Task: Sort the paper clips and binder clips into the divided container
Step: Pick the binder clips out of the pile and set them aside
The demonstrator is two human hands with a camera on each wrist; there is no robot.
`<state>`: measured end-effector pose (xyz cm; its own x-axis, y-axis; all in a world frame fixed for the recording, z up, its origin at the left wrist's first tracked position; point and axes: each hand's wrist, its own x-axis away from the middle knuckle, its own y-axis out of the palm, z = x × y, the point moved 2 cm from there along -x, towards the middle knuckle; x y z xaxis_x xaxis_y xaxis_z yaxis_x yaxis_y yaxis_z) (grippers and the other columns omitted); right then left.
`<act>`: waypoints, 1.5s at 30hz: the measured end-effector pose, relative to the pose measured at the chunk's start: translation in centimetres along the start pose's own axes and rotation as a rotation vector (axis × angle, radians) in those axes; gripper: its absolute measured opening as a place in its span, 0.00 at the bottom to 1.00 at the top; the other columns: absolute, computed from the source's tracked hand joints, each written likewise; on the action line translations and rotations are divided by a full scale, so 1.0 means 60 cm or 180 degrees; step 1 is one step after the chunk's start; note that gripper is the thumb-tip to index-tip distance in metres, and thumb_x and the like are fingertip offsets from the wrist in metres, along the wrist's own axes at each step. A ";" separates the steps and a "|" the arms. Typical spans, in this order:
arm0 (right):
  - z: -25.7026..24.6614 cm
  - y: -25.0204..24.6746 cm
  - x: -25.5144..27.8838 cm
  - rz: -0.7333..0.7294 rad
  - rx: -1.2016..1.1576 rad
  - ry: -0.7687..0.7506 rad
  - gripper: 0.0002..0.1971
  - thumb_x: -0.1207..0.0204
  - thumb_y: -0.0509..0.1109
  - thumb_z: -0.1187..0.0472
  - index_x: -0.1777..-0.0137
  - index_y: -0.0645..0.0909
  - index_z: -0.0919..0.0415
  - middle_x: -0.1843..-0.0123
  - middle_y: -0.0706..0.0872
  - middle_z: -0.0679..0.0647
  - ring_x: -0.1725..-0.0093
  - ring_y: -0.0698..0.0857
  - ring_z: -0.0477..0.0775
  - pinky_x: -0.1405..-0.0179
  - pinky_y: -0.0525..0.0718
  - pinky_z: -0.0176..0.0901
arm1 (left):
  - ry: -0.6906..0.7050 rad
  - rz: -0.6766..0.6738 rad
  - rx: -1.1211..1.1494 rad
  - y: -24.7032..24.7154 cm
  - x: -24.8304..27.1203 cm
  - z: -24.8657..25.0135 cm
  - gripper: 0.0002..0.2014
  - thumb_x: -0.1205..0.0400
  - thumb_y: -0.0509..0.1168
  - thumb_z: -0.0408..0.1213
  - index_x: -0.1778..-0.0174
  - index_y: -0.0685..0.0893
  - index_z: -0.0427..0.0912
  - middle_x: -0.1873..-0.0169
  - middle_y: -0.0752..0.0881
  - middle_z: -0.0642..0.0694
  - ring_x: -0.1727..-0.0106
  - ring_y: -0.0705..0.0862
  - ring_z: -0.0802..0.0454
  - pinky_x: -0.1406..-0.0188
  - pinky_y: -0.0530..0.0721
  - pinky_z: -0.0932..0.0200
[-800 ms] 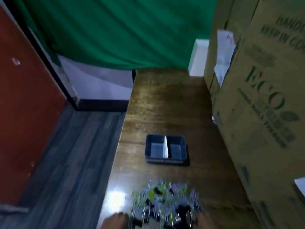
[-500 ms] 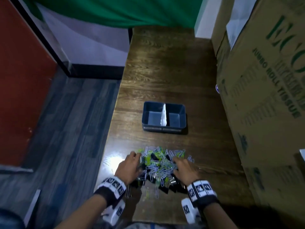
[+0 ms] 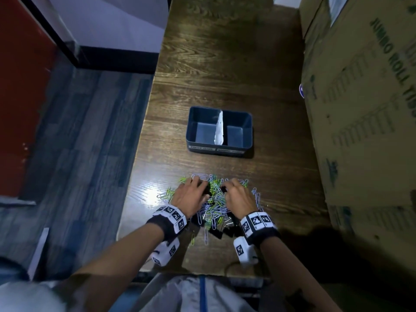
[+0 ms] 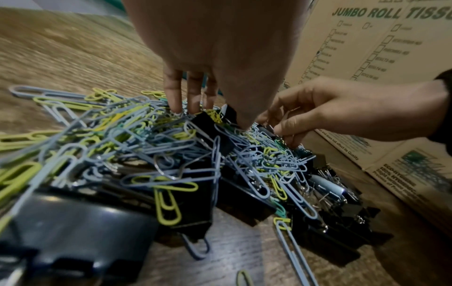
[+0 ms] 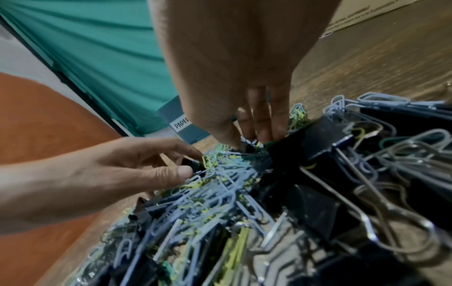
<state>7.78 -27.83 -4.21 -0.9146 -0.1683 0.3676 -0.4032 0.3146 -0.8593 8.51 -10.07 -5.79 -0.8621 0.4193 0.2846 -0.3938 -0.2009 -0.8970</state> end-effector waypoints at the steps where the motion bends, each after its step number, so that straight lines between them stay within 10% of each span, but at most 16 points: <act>1: 0.004 0.001 -0.001 -0.0002 0.0022 -0.0005 0.26 0.21 0.65 0.70 0.24 0.75 0.54 0.33 0.78 0.56 0.45 0.86 0.59 0.47 0.88 0.57 | 0.0014 -0.0003 -0.0018 0.002 -0.002 0.002 0.21 0.16 0.60 0.52 0.29 0.71 0.47 0.38 0.76 0.42 0.40 0.78 0.44 0.42 0.82 0.46; 21: 0.032 -0.001 -0.025 -0.0185 -0.0192 0.0348 0.28 0.25 0.79 0.57 0.26 0.77 0.54 0.26 0.74 0.59 0.36 0.83 0.63 0.39 0.86 0.60 | -0.0145 -0.0021 0.0266 -0.029 -0.008 -0.021 0.15 0.24 0.73 0.48 0.49 0.80 0.45 0.49 0.76 0.49 0.45 0.74 0.49 0.58 0.78 0.54; 31: 0.030 -0.014 -0.018 0.0613 -0.0863 0.0083 0.10 0.33 0.83 0.65 0.58 0.85 0.55 0.55 0.85 0.50 0.60 0.85 0.53 0.61 0.87 0.50 | -0.0617 0.0729 0.1955 -0.073 0.028 -0.030 0.11 0.22 0.74 0.41 0.54 0.76 0.48 0.59 0.85 0.55 0.60 0.83 0.64 0.70 0.75 0.75; 35: 0.050 -0.041 -0.016 0.0932 -0.1530 0.0516 0.12 0.33 0.83 0.64 0.60 0.84 0.49 0.59 0.84 0.45 0.62 0.82 0.43 0.61 0.83 0.39 | -0.0758 0.0641 0.2428 -0.089 0.028 -0.059 0.11 0.22 0.73 0.43 0.52 0.76 0.50 0.59 0.89 0.53 0.64 0.87 0.60 0.70 0.83 0.67; 41: 0.145 -0.074 -0.020 0.1241 -0.1807 0.1743 0.08 0.26 0.78 0.62 0.50 0.88 0.50 0.53 0.88 0.48 0.50 0.87 0.51 0.43 0.87 0.51 | -0.1111 0.0756 0.2700 -0.097 -0.002 -0.140 0.11 0.20 0.72 0.33 0.55 0.80 0.55 0.60 0.90 0.42 0.73 0.85 0.57 0.79 0.81 0.60; 45: 0.220 -0.072 -0.008 0.1102 -0.1539 0.2296 0.08 0.24 0.75 0.63 0.47 0.91 0.54 0.45 0.91 0.55 0.41 0.86 0.60 0.42 0.77 0.41 | -0.1724 0.0626 0.2229 -0.083 -0.019 -0.213 0.14 0.22 0.71 0.30 0.57 0.80 0.56 0.56 0.89 0.38 0.60 0.87 0.43 0.57 0.89 0.49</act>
<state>10.35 -41.44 -5.34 -0.7176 0.5771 0.3899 0.0750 0.6206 -0.7805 15.52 1.75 -5.95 -0.8965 -0.1177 0.4271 -0.1750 -0.7915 -0.5856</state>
